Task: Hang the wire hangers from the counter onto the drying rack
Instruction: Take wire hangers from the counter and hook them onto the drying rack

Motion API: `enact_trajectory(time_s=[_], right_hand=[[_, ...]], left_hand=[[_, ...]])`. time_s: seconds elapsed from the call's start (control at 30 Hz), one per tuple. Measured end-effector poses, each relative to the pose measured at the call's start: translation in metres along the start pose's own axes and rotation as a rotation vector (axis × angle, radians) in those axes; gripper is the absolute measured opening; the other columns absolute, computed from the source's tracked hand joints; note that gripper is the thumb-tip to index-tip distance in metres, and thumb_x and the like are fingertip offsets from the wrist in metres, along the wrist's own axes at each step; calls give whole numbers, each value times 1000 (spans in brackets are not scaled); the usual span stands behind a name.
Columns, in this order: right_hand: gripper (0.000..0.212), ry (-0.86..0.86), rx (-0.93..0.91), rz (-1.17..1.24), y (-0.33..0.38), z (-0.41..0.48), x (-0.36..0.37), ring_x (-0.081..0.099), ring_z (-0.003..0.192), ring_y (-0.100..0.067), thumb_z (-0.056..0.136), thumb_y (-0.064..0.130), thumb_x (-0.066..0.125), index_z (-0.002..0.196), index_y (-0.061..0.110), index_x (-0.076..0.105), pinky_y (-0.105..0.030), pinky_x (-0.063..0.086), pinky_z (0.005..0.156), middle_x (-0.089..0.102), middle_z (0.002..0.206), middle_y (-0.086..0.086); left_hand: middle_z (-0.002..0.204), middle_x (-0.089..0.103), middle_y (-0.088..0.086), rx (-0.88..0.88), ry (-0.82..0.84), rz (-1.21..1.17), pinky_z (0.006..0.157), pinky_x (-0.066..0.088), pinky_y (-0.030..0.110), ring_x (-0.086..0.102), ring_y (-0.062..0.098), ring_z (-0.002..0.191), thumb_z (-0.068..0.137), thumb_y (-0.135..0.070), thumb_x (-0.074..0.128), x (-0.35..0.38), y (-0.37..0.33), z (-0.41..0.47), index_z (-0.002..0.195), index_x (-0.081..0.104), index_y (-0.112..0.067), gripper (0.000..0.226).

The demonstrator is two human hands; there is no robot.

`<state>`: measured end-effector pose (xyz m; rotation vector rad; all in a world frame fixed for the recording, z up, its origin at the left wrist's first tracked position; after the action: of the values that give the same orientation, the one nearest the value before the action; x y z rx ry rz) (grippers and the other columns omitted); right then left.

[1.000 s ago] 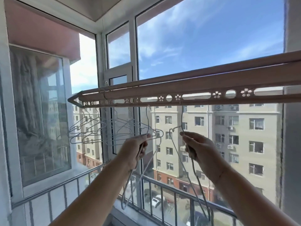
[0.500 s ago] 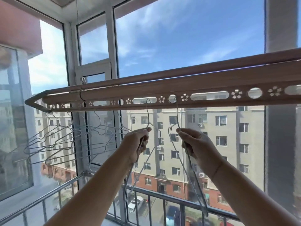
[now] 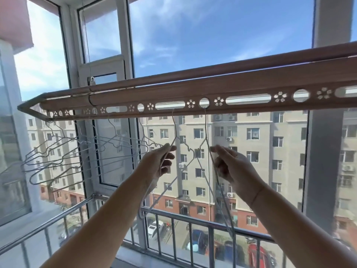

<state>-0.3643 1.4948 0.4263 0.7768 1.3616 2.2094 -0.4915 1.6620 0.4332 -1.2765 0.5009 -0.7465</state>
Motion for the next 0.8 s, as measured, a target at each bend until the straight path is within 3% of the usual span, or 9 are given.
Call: enact_trajectory(time_s=[0.23,0.37,0.5,0.57,0.67,0.8], right_hand=[[23,-36,8,-188,-48,-22,-32,51,68,-10,90,19,56,111,11,63,-20,40,62,58,78,0],[27,-13,53,-291,-81,-39,-51,60,85,-14,87,22,61,114,18,62,-24,44,72,67,97,-4],[46,-28,47,-338,-101,-63,-68,62,89,-9,73,28,69,117,17,60,-14,47,69,66,103,-5],[44,-49,40,-374,-109,-74,-81,61,100,-13,78,24,71,120,16,58,-12,50,72,64,110,-7],[45,-74,53,-477,-116,-93,-106,57,109,-14,82,25,68,125,17,54,-22,50,88,60,115,-3],[54,-156,66,-523,-108,-124,-148,53,108,-9,80,24,70,129,15,48,-29,45,97,56,116,5]], left_hand=[[79,56,0,45,-150,3,61,34,25,48,13,70,93,-25,50,-42,50,-32,91,66,-15,20],[84,57,1,-55,-103,26,67,38,28,50,15,77,85,-33,57,-51,102,-56,104,63,-12,29],[98,62,7,-156,49,150,78,41,33,56,20,90,93,-31,50,-19,148,-82,110,63,-16,26],[107,65,7,-175,154,209,85,44,33,59,21,98,90,-33,55,6,167,-94,114,61,-19,28],[118,63,2,-168,316,278,87,45,26,59,13,107,82,-43,63,47,186,-104,127,53,-21,51],[124,58,-5,-160,528,265,83,45,14,55,2,112,83,-38,66,112,201,-117,131,42,-29,54]])
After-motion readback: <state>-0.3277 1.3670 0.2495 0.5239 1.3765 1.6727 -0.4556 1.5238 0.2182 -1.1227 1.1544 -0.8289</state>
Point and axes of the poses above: each hand's wrist, its own z-axis towards the middle knuckle, its own x-axis out of the palm, y = z × x, the point moved 4 cm from there along z, towards the middle knuckle
